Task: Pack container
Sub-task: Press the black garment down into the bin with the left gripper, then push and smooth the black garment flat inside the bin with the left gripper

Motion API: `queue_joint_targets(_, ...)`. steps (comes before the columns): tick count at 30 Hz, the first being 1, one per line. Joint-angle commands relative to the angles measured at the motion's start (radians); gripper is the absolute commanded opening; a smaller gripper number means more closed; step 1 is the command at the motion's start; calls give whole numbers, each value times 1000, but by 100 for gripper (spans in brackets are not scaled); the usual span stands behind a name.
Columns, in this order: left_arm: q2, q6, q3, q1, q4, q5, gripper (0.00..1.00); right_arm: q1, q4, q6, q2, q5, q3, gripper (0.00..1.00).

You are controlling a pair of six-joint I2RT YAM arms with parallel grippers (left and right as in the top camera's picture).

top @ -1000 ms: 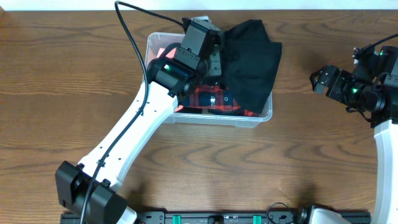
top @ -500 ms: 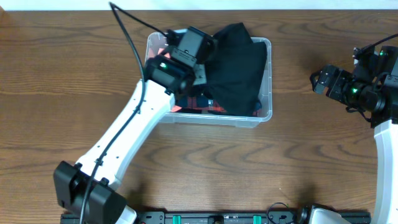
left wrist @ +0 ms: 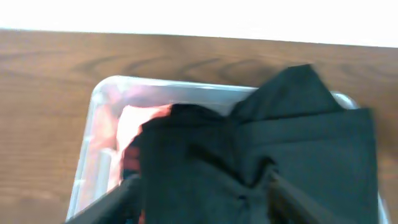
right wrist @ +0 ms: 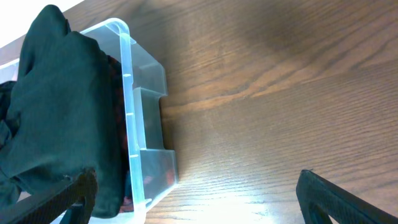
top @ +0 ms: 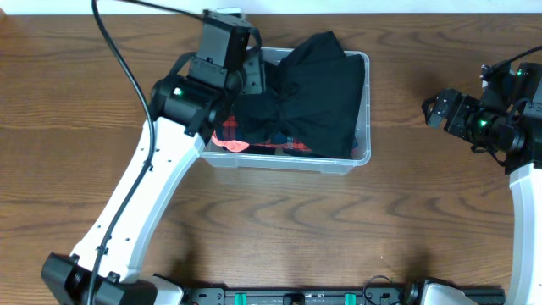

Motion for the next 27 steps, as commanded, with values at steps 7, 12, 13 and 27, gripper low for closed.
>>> queue_joint_targets(7, 344, 176, 2, -5, -50, 216, 49, -5, -1, -11, 2, 0, 3, 99)
queue_joint_targets(12, 484, 174, 2, -7, -131, 242, 49, -5, -1, -11, 2, 0, 3, 99)
queue_joint_targets(13, 481, 193, 3, -6, -146, 241, 48, -5, -1, -11, 2, 0, 3, 99)
queue_joint_targets(27, 244, 236, 109, -90, 114, 221, 55, -5, -1, -11, 2, 0, 3, 99)
